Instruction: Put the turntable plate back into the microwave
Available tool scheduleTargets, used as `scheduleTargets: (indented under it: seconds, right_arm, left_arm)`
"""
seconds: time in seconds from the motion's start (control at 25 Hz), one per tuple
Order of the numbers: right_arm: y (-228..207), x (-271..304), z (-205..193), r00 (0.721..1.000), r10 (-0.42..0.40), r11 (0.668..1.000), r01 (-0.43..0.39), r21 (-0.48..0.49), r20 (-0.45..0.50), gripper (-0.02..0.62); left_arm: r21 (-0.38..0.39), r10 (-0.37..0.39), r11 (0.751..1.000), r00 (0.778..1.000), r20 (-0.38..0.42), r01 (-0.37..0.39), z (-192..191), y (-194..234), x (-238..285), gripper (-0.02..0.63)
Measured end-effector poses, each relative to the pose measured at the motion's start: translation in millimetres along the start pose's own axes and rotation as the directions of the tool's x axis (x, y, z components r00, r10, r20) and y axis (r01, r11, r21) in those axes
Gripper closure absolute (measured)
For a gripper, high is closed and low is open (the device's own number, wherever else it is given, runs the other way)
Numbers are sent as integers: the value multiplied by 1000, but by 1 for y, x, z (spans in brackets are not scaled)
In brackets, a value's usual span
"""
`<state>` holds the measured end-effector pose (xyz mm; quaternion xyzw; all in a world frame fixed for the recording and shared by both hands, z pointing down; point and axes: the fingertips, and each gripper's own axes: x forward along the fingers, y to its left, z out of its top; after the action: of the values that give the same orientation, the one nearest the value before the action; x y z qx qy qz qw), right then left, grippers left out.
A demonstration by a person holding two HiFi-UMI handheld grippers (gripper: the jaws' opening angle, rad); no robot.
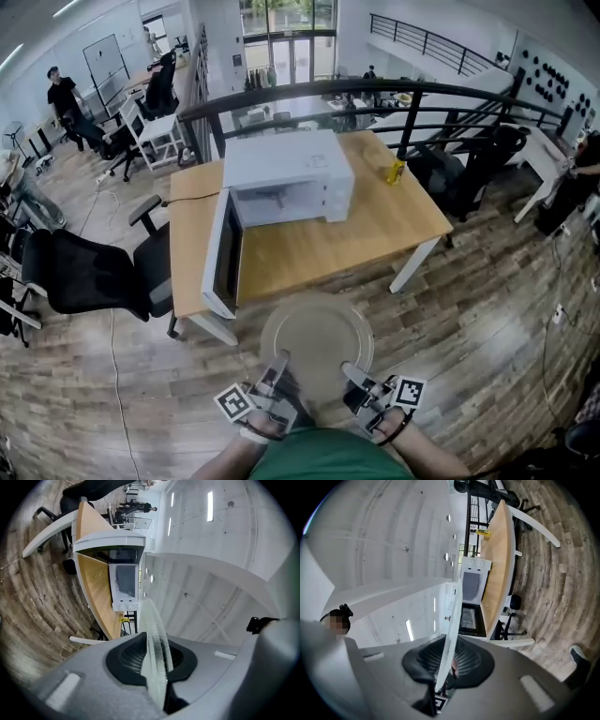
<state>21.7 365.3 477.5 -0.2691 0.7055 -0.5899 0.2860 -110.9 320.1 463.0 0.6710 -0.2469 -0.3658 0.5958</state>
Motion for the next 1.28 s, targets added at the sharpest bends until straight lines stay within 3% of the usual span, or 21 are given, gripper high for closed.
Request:
scheduleTargets:
  seconds: [0.48, 0.84, 1.28]
  right_arm:
    - [-8, 69, 21, 999, -32, 999, 33, -39, 16, 546]
    - [-22, 107, 43, 999, -31, 999, 31, -22, -13, 546]
    - [-52, 176, 128, 995, 14, 1000, -15, -5, -95, 546]
  left_arm:
    - [-19, -39, 999, 999, -14, 39, 68, 3, 33, 569]
    - [-33, -28, 999, 1000, 7, 28, 103, 17, 57, 570]
    - [-6, 4, 1000, 996, 86, -4, 155, 46, 137, 570]
